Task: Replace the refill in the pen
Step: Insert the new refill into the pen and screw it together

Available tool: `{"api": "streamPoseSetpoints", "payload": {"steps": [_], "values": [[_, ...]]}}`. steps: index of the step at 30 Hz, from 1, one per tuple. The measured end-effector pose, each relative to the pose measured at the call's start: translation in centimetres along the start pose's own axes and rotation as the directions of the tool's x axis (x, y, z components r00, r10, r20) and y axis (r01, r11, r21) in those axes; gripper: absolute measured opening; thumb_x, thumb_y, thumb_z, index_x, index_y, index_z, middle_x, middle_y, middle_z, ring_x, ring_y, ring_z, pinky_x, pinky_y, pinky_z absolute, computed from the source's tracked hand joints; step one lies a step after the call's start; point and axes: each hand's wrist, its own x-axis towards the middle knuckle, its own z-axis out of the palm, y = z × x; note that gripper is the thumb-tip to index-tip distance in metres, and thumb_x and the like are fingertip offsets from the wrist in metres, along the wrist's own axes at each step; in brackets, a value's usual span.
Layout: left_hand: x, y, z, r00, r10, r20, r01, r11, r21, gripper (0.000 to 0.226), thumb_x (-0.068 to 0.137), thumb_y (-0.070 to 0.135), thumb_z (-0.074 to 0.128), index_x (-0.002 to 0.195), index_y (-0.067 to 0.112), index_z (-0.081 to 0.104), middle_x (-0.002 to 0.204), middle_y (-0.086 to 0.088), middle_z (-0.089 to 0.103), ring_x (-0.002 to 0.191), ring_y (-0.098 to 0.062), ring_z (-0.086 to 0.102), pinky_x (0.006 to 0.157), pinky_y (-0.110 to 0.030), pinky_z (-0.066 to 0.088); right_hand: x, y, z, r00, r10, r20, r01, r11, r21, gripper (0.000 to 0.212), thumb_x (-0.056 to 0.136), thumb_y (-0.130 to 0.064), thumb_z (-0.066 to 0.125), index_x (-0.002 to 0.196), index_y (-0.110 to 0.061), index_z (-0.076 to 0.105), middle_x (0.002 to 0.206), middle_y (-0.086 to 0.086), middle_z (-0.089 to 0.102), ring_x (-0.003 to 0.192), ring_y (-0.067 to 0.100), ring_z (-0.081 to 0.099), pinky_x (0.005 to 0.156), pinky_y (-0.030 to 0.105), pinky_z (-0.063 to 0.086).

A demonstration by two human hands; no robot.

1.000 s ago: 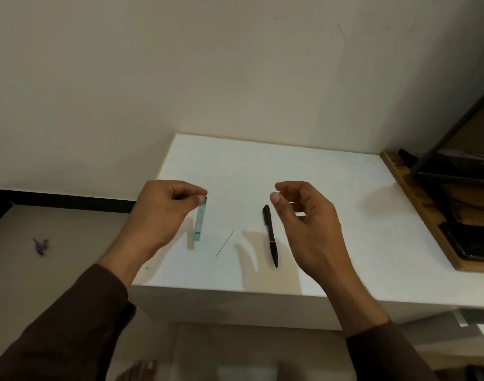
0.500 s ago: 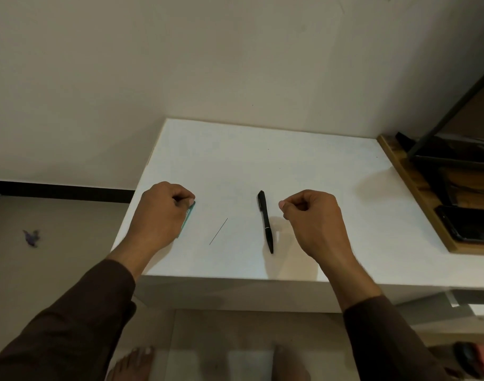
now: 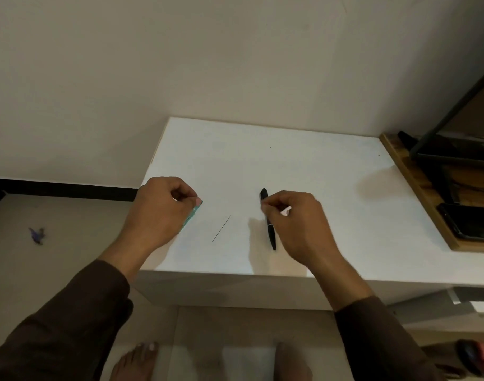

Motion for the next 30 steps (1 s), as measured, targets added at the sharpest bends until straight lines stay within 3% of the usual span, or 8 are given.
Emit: {"api": "streamPoseSetpoints", "payload": {"steps": [3, 7, 12, 15, 18, 21, 24, 30], "values": [[-0.2, -0.4, -0.7, 1.0, -0.012, 0.018, 0.012, 1.0, 0.003, 0.008, 0.091, 0.019, 0.073, 0.086, 0.015, 0.078, 0.085, 0.005, 0.073, 0.075, -0.002, 0.059, 0.055, -0.017, 0.038, -0.9, -1.2, 1.9, 0.965, -0.14, 0.22, 0.18, 0.968, -0.173, 0.026, 0.102, -0.03, 0.059, 0.124, -0.026, 0.073, 0.116, -0.007, 0.071, 0.107, 0.013, 0.065, 0.091, 0.029, 0.051], [-0.3, -0.8, -1.4, 0.999, -0.026, -0.026, 0.025, 0.999, -0.025, 0.011, 0.091, 0.021, 0.074, 0.083, 0.015, 0.077, 0.083, 0.008, 0.072, 0.076, -0.003, 0.061, 0.057, -0.018, 0.041, -1.8, -1.5, 3.2, 0.887, -0.21, 0.411, 0.363, 0.867, -0.341, 0.042, 0.104, -0.044, 0.051, 0.144, -0.032, 0.056, 0.123, -0.005, 0.059, 0.107, 0.019, 0.062, 0.081, 0.029, 0.047], [-0.3, -0.9, -1.5, 0.999, -0.023, -0.047, 0.021, 0.999, -0.032, 0.012, 0.092, 0.023, 0.074, 0.086, 0.014, 0.077, 0.082, 0.011, 0.07, 0.076, -0.003, 0.06, 0.059, -0.014, 0.038, -2.7, -1.7, 3.6, 0.857, -0.185, 0.481, 0.409, 0.812, -0.416, 0.068, 0.096, -0.065, 0.05, 0.156, -0.035, 0.036, 0.135, -0.005, 0.046, 0.104, 0.019, 0.059, 0.078, 0.023, 0.039], [-0.3, -1.0, -1.5, 0.998, -0.021, -0.051, 0.019, 0.999, -0.048, 0.014, 0.092, 0.023, 0.074, 0.087, 0.011, 0.078, 0.083, 0.008, 0.071, 0.076, -0.003, 0.06, 0.059, -0.012, 0.037, -3.0, -1.6, 3.7, 0.846, -0.209, 0.49, 0.444, 0.785, -0.432, 0.078, 0.09, -0.071, 0.053, 0.156, -0.034, 0.034, 0.135, -0.005, 0.043, 0.095, 0.015, 0.05, 0.078, 0.023, 0.039], [-0.3, -0.9, -1.7, 0.997, -0.026, -0.067, 0.022, 0.998, -0.065, 0.015, 0.091, 0.024, 0.075, 0.086, 0.01, 0.077, 0.085, 0.004, 0.073, 0.075, -0.003, 0.062, 0.06, -0.012, 0.038, -3.8, -1.4, 3.4, 0.825, -0.24, 0.512, 0.489, 0.757, -0.433, 0.083, 0.086, -0.072, 0.06, 0.156, -0.035, 0.035, 0.134, -0.007, 0.043, 0.106, 0.018, 0.055, 0.08, 0.022, 0.038], [-0.3, -0.9, -1.9, 0.996, -0.022, -0.085, 0.016, 0.998, -0.068, 0.016, 0.09, 0.024, 0.075, 0.085, 0.01, 0.077, 0.085, 0.002, 0.073, 0.074, -0.003, 0.062, 0.06, -0.013, 0.038, -4.9, -0.6, 3.4, 0.809, -0.339, 0.48, 0.554, 0.714, -0.429, 0.066, 0.091, -0.057, 0.065, 0.15, -0.033, 0.047, 0.13, -0.006, 0.049, 0.104, 0.02, 0.06, 0.079, 0.027, 0.043], [-0.3, -0.9, -2.0, 0.994, -0.014, -0.107, 0.007, 0.998, -0.065, 0.015, 0.091, 0.025, 0.075, 0.087, 0.011, 0.077, 0.083, 0.004, 0.071, 0.074, -0.002, 0.061, 0.061, -0.012, 0.038, -5.5, 0.5, 4.2, 0.789, -0.46, 0.408, 0.607, 0.688, -0.398, 0.036, 0.092, -0.035, 0.072, 0.126, -0.024, 0.07, 0.111, -0.002, 0.061, 0.081, 0.022, 0.067, 0.063, 0.027, 0.043], [-0.4, -0.7, -2.3, 0.988, -0.01, -0.155, -0.006, 0.995, -0.098, 0.014, 0.091, 0.024, 0.075, 0.086, 0.012, 0.076, 0.078, 0.006, 0.07, 0.072, 0.0, 0.061, 0.063, -0.011, 0.039, -5.8, 1.7, 4.9, 0.781, -0.552, 0.291, 0.624, 0.701, -0.346, 0.015, 0.09, -0.024, 0.076, 0.105, -0.02, 0.078, 0.096, -0.001, 0.065, 0.063, 0.021, 0.061, 0.054, 0.026, 0.038]]}}
